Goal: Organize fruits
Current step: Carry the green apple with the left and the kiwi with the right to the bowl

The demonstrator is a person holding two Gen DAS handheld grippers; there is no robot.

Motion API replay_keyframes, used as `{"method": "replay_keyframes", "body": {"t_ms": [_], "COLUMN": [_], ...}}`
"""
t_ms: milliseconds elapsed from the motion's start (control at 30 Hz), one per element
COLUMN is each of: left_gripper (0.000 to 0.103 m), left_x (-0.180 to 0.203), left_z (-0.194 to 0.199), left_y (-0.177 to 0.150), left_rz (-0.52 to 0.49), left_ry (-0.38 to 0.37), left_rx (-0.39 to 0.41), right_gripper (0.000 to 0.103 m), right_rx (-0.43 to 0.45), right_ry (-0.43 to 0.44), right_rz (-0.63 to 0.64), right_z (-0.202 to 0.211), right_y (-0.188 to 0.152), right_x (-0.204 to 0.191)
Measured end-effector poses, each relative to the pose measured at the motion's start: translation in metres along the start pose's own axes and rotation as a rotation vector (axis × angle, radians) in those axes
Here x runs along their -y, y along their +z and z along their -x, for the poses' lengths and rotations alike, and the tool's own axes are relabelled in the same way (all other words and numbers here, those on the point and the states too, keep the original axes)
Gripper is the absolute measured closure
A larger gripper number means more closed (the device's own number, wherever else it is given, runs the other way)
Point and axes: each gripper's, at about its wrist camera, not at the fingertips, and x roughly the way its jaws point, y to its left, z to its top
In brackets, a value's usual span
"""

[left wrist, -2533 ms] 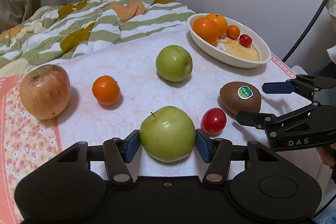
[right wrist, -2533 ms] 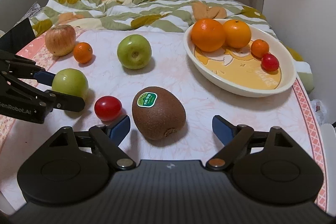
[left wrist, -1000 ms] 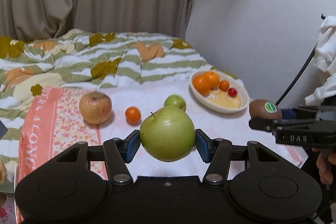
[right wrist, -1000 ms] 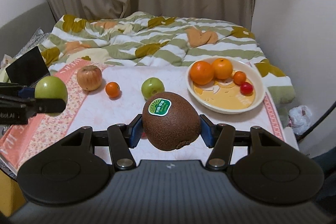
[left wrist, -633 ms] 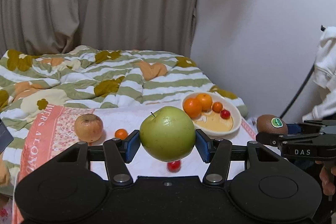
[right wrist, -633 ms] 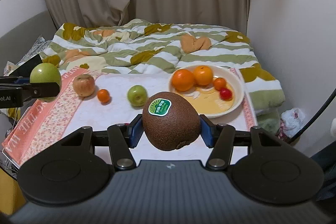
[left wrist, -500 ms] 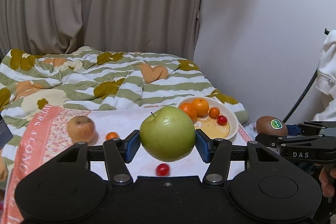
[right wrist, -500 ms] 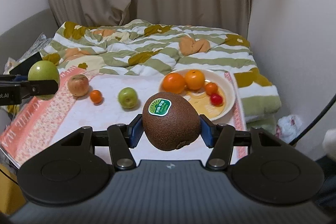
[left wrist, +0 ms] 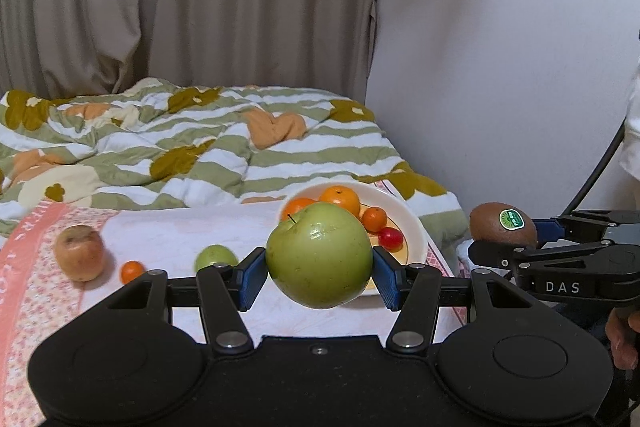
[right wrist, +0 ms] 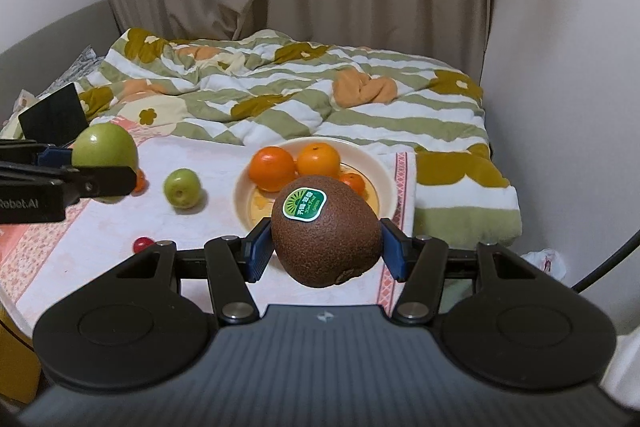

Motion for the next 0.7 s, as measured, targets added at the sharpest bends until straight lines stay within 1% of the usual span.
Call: {"method": "replay_keyframes", "body": {"t_ms": [267, 533, 700], "left_gripper": [0.043, 0.043, 0.043], "left_x": [0.010, 0.007, 0.005], "left_z": [-0.068, -0.136, -0.167], "left_y": [0.010, 0.014, 0.012], "left_rz": [-0.024, -0.053, -0.075], "left_ry": [-0.027, -0.041, -0.063], "left_rx": [-0.083, -0.203, -0.278], "right_gripper": [0.032, 0.032, 0.032], "right_rx": [-0.016, -0.062, -0.089], "right_ry": [-0.019, -0.047, -0.062], "right_rz": [-0.055, -0.102, -0.122], "right_z": [-0.030, -0.063, -0.081], "right_y": [0.007, 0.014, 0.016], "right_x": [0.026, 0.043, 0.046]}}
